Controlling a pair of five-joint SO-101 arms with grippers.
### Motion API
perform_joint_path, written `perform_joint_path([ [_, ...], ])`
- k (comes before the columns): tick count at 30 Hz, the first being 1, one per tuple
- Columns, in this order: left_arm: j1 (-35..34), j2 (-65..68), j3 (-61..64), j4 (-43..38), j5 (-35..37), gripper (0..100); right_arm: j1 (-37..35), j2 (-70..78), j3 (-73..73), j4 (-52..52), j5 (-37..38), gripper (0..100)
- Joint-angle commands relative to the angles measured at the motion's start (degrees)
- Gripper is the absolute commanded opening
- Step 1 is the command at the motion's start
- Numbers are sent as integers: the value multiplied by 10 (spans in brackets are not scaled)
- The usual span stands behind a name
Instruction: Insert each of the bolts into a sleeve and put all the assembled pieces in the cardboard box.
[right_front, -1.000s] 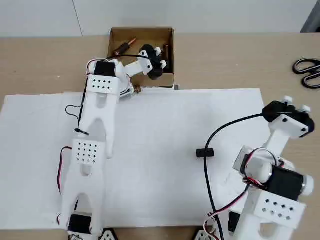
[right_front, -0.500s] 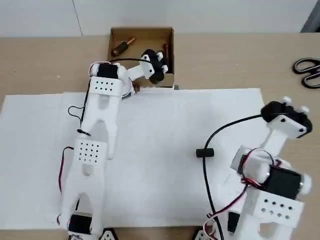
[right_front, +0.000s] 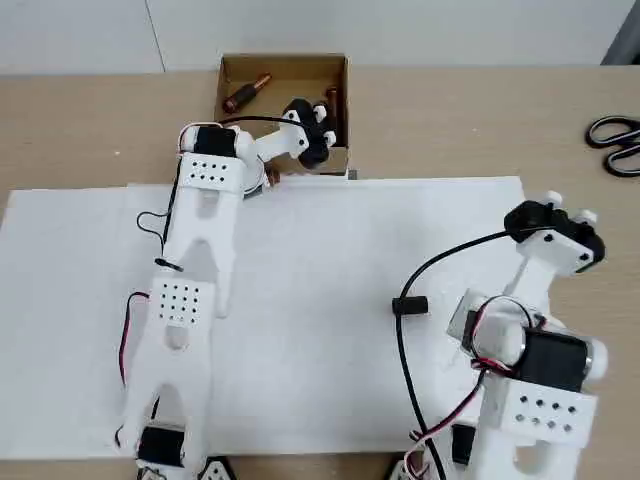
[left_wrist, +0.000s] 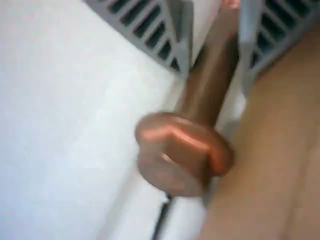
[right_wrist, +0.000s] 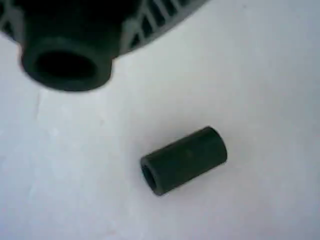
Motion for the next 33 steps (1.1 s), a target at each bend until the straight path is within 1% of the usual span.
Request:
perform_joint_path([
  [1,3,-33,-63,61,0,5,-4,-7,-3,-11,-4,2],
  [2,4,-38,-79,75,0,5,-4,-7,-3,-11,-4,2],
  [5,3,-49,-97,77,1,5,-4,-5,-3,-11,-4,2],
  [14,-3,-101,-95,77,2,5,-4,-3,-2,-17,-4,2],
  [18,-4,-103,-95,77,2,5,-4,-2,-1,-19,-4,2],
  [20,-4,-100,-75,77,2,6,-4,-2,-1,-19,-4,2],
  [22,0,-98,-45,76,1,29,-4,-2,-1,-19,-4,2],
  [25,-2,-96,-22,76,2,111,-4,-2,-1,-19,-4,2],
  [27,-2,-96,-13,76,2,143,-4,-2,-1,-19,-4,2],
  [33,-2,-95,14,38,1,145,-4,-2,0,-19,-4,2],
])
